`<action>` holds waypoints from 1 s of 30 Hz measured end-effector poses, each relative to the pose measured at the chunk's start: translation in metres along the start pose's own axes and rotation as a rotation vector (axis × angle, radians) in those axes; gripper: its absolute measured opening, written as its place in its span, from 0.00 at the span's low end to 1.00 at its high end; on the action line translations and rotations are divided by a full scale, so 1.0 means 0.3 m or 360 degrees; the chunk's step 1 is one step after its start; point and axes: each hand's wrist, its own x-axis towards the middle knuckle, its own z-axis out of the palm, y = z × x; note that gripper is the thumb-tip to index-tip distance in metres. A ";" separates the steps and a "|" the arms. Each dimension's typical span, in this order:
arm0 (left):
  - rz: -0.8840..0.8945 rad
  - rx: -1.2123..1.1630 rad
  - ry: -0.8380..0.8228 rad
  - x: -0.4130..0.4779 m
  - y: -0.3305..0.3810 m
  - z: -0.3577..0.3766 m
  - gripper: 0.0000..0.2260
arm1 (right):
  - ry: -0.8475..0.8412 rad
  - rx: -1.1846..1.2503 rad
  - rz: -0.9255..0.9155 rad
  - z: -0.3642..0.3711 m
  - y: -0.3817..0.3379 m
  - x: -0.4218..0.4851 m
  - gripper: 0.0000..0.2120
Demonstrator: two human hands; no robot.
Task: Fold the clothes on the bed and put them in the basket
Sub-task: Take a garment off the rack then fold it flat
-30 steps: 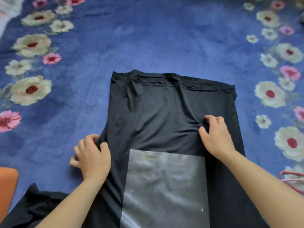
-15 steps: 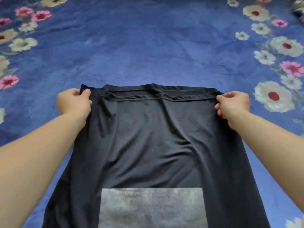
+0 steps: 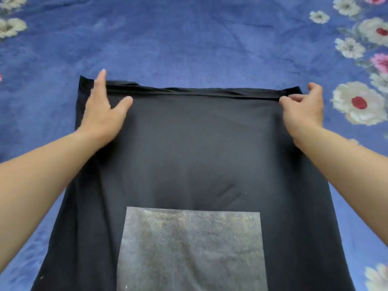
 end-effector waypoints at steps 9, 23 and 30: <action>0.0447 0.0836 -0.0213 -0.201 0.025 0.170 0.25 | -0.0668 -0.1316 -0.1057 0.071 0.097 -0.205 0.28; 0.0220 0.0729 -0.0177 -0.922 -0.090 0.171 0.29 | -0.0674 -0.1188 -0.1114 -0.075 0.355 -0.837 0.31; -0.0204 0.0956 -0.0051 -1.131 -0.339 -0.020 0.29 | -0.0466 -0.1373 -0.0563 -0.342 0.576 -0.983 0.36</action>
